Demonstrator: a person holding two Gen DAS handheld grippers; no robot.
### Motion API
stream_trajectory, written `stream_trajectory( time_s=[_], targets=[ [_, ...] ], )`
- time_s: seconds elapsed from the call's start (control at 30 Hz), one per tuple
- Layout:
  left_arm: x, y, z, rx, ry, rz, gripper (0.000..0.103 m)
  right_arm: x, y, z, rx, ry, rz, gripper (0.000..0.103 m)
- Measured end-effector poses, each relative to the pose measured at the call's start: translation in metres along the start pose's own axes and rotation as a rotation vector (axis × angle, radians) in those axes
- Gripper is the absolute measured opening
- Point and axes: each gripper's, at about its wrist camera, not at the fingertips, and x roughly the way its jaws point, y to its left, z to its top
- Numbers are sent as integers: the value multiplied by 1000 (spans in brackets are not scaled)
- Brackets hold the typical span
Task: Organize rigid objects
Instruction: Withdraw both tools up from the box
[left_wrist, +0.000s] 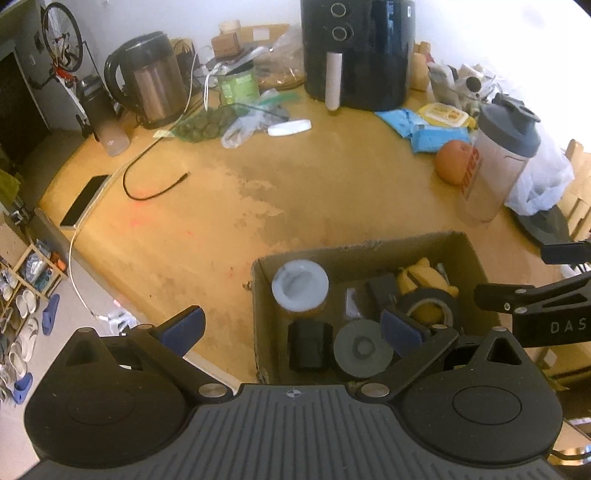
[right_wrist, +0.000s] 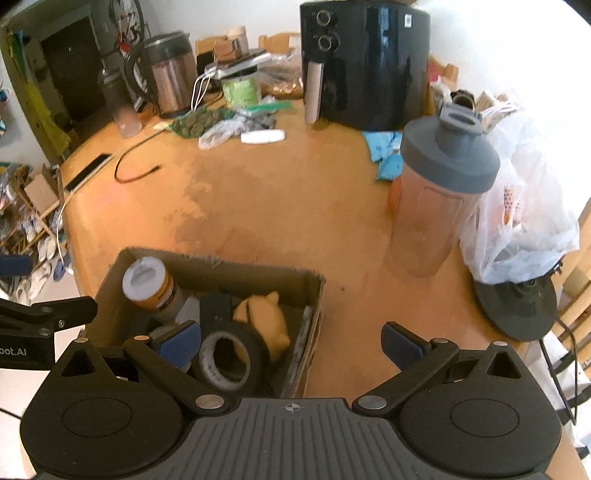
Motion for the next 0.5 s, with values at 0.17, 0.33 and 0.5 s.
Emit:
stream_trajectory(
  time_s=[0.17, 0.33, 0.5],
  targets=[
    [3, 2, -5, -7, 61, 5, 103, 1, 8, -5, -14, 69, -10, 103],
    [4, 7, -11, -38, 115, -28, 103, 3, 15, -11, -17, 145, -15, 103],
    [13, 11, -16, -65, 188, -41, 103, 5, 18, -18, -28, 197, -23, 103]
  ],
)
